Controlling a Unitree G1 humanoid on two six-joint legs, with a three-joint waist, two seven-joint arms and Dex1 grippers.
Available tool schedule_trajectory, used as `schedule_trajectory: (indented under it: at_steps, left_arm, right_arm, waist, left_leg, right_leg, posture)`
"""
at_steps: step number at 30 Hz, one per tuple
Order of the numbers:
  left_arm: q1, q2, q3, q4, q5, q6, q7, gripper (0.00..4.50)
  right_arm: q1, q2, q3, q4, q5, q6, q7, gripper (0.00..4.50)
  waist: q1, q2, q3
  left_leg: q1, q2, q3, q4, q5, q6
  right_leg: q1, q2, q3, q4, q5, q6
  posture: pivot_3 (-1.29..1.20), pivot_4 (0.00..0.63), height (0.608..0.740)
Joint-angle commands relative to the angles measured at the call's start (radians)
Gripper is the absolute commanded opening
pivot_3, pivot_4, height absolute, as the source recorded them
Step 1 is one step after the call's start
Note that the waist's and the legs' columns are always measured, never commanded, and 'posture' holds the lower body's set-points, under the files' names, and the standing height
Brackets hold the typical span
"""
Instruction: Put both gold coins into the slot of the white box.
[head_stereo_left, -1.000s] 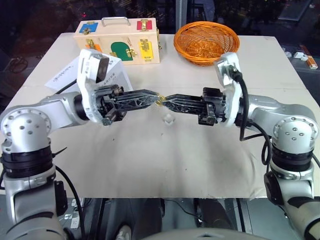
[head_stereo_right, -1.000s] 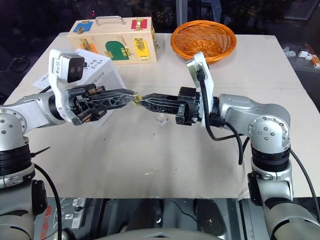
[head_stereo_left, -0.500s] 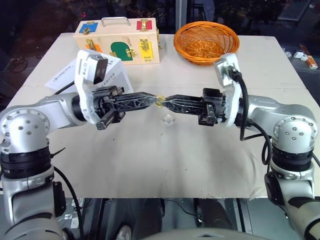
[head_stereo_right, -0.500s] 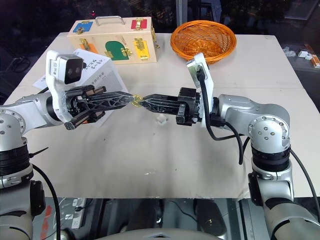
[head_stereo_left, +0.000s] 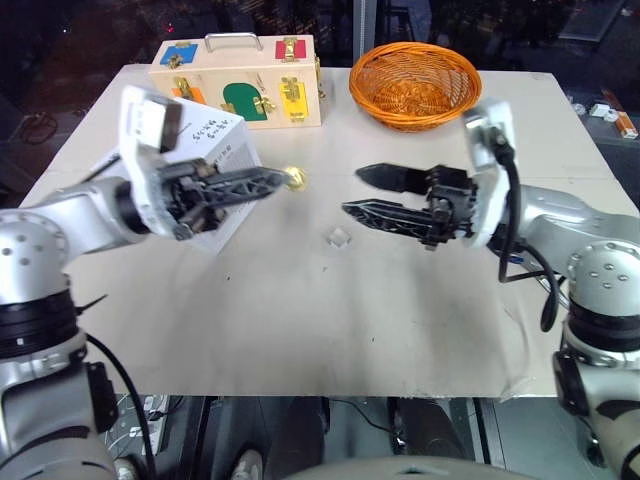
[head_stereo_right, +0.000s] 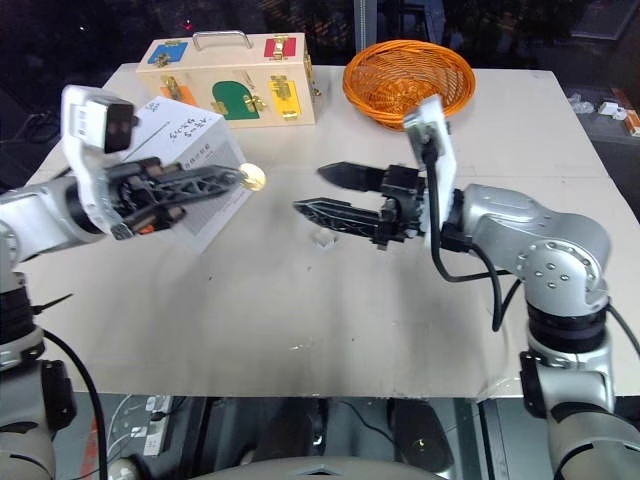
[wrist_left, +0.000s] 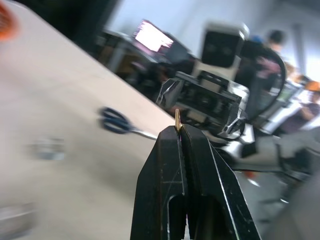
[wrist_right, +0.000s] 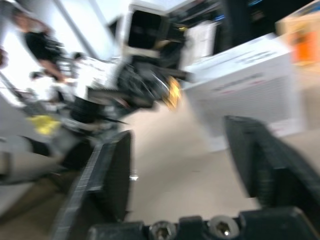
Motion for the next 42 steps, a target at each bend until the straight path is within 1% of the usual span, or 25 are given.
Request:
schedule_trajectory:
  at_steps: [1, 3, 5, 8, 11, 13, 17, 20, 23, 30, 39, 42]
  left_arm:
    - [-0.057, 0.078, 0.047, 0.082, 0.144, -0.127, 0.003, 0.00]
    - [-0.082, 0.133, 0.023, 0.152, 0.256, -0.213, -0.025, 0.00]
    - [-0.124, 0.195, -0.031, 0.247, 0.368, -0.286, -0.072, 0.00]
    - [-0.249, 0.247, -0.137, 0.440, 0.510, -0.354, -0.153, 0.00]
    - [-0.338, 0.260, -0.238, 0.578, 0.654, -0.442, -0.229, 0.00]
    - [-0.384, 0.261, -0.278, 0.653, 0.719, -0.474, -0.266, 0.00]
    - [-0.441, 0.263, -0.332, 0.773, 0.826, -0.508, -0.324, 0.00]
    - [-0.447, 0.243, -0.356, 0.816, 0.893, -0.513, -0.309, 0.00]
    - [-0.445, 0.225, -0.358, 0.810, 0.914, -0.475, -0.325, 0.00]
    - [-0.443, 0.204, -0.325, 0.784, 0.912, -0.384, -0.341, 0.00]
    - [-0.398, 0.193, -0.318, 0.736, 0.935, -0.375, -0.339, 0.00]
    - [-0.379, 0.190, -0.320, 0.705, 0.955, -0.405, -0.326, 0.00]
  right_arm:
    - [0.024, -0.099, -0.038, -0.108, -0.088, -0.089, 0.061, 4.42]
    - [0.031, -0.124, -0.061, -0.128, -0.073, -0.106, 0.070, 4.42]
    - [0.034, -0.148, -0.070, -0.151, -0.088, -0.135, 0.089, 4.42]
    - [0.031, -0.159, -0.077, -0.150, -0.089, -0.156, 0.099, 4.42]
    - [0.036, -0.161, -0.063, -0.142, -0.110, -0.174, 0.103, 4.42]
    - [0.041, -0.162, -0.057, -0.141, -0.119, -0.182, 0.105, 4.42]
    - [0.053, -0.159, -0.056, -0.147, -0.127, -0.193, 0.105, 4.42]
    - [0.068, -0.156, -0.052, -0.154, -0.140, -0.198, 0.095, 4.42]
    - [0.073, -0.154, -0.050, -0.158, -0.143, -0.198, 0.088, 4.42]
    - [0.072, -0.161, -0.051, -0.155, -0.141, -0.191, 0.084, 4.42]
    - [0.076, -0.161, -0.045, -0.156, -0.138, -0.187, 0.084, 4.42]
    - [0.075, -0.162, -0.041, -0.156, -0.139, -0.185, 0.085, 4.42]
  waist:
    - [0.003, 0.000, 0.000]
    - [0.001, 0.000, 0.000]
    - [0.001, 0.000, 0.000]
    - [0.005, 0.000, 0.000]
    - [0.009, 0.000, 0.000]
    - [0.012, 0.000, 0.000]
    - [0.015, 0.000, 0.000]
    - [0.016, 0.000, 0.000]
    - [0.018, 0.000, 0.000]
    - [0.017, 0.000, 0.000]
    - [0.017, 0.000, 0.000]
    - [0.017, 0.000, 0.000]
  left_leg:
    - [0.000, 0.000, 0.000, 0.000, 0.000, 0.000]
    - [0.000, 0.000, 0.000, -0.001, 0.000, 0.000]
    - [0.001, 0.000, 0.001, -0.002, 0.000, 0.000]
    - [0.000, 0.000, 0.001, -0.003, 0.000, 0.000]
    - [0.000, 0.000, 0.001, -0.003, 0.000, 0.000]
    - [-0.001, 0.000, 0.001, -0.003, 0.000, 0.000]
    - [-0.002, 0.000, 0.000, -0.004, 0.000, 0.000]
    - [-0.002, 0.000, 0.000, -0.005, 0.000, 0.000]
    - [-0.002, 0.000, 0.000, -0.005, 0.000, 0.000]
    - [-0.002, 0.000, 0.000, -0.004, 0.000, 0.000]
    - [-0.002, 0.000, 0.000, -0.004, 0.000, -0.001]
    - [-0.002, 0.000, 0.000, -0.004, 0.000, -0.001]
  right_leg:
    - [0.000, 0.000, 0.000, 0.000, 0.000, 0.000]
    - [0.000, 0.000, 0.000, 0.000, 0.000, 0.000]
    - [0.000, 0.000, 0.000, -0.001, 0.000, 0.000]
    - [0.000, 0.000, 0.000, -0.003, 0.000, 0.000]
    - [0.000, 0.000, -0.001, -0.003, 0.000, 0.000]
    - [0.000, 0.000, -0.001, -0.004, 0.000, 0.000]
    - [0.000, 0.000, -0.001, -0.007, 0.000, 0.000]
    - [0.000, 0.000, -0.001, -0.008, 0.000, 0.000]
    - [0.000, 0.000, -0.001, -0.008, 0.000, 0.000]
    - [0.000, 0.000, -0.002, -0.007, 0.000, 0.000]
    - [0.000, 0.000, -0.002, -0.007, 0.000, 0.000]
    - [0.000, 0.000, -0.002, -0.007, 0.000, 0.000]
  posture:
    - [0.00, 0.150, 0.726]
    - [0.00, 0.150, 0.726]
    - [0.00, 0.150, 0.726]
    - [0.00, 0.150, 0.726]
    - [0.00, 0.150, 0.726]
    - [0.00, 0.150, 0.726]
    - [0.00, 0.150, 0.726]
    - [0.00, 0.150, 0.726]
    - [0.00, 0.150, 0.726]
    - [0.00, 0.150, 0.726]
    - [0.00, 0.150, 0.726]
    - [0.00, 0.150, 0.726]
